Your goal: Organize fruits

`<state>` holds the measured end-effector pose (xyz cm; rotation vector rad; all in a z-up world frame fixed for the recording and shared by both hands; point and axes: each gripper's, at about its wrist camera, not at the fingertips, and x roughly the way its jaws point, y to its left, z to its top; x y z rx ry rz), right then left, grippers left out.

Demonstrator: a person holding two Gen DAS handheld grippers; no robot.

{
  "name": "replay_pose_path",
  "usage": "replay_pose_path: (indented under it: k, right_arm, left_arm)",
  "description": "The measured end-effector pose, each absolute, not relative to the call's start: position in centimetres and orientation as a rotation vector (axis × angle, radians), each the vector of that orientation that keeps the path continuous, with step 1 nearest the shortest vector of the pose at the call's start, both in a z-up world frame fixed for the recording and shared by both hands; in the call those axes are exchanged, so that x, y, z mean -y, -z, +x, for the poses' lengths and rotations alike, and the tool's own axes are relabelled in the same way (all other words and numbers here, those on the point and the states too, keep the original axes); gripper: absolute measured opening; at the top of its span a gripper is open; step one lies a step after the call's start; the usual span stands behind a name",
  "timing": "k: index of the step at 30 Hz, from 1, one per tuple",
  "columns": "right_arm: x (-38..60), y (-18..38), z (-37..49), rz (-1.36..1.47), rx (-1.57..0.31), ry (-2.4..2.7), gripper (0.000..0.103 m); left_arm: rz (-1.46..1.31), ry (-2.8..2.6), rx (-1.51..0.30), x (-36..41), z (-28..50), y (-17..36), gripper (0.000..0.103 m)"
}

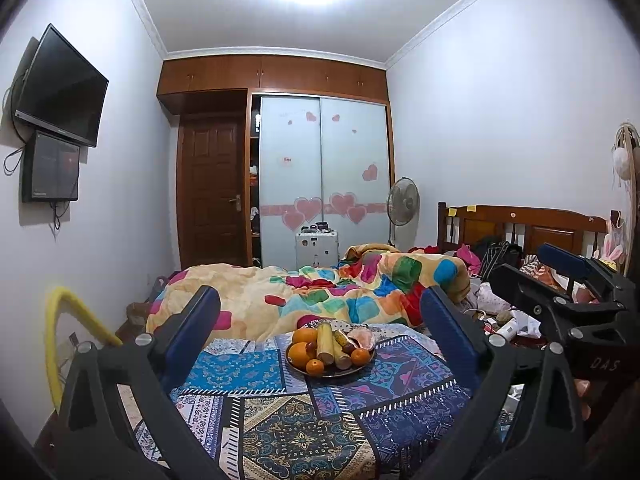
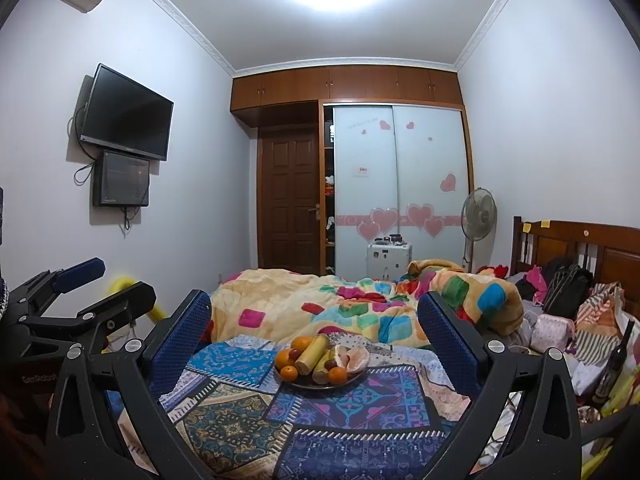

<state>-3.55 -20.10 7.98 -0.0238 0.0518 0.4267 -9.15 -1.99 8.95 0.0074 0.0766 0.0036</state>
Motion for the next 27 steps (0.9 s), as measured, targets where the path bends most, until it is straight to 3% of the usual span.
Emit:
replay_pose_path:
  k: [27]
  right_arm:
    - [20.11, -7.98, -3.56, -0.018, -0.059, -0.428, 0.103]
  left_arm:
    - [-0.02, 0.002, -0.094, 1.71, -8.36, -8.73, 0.102]
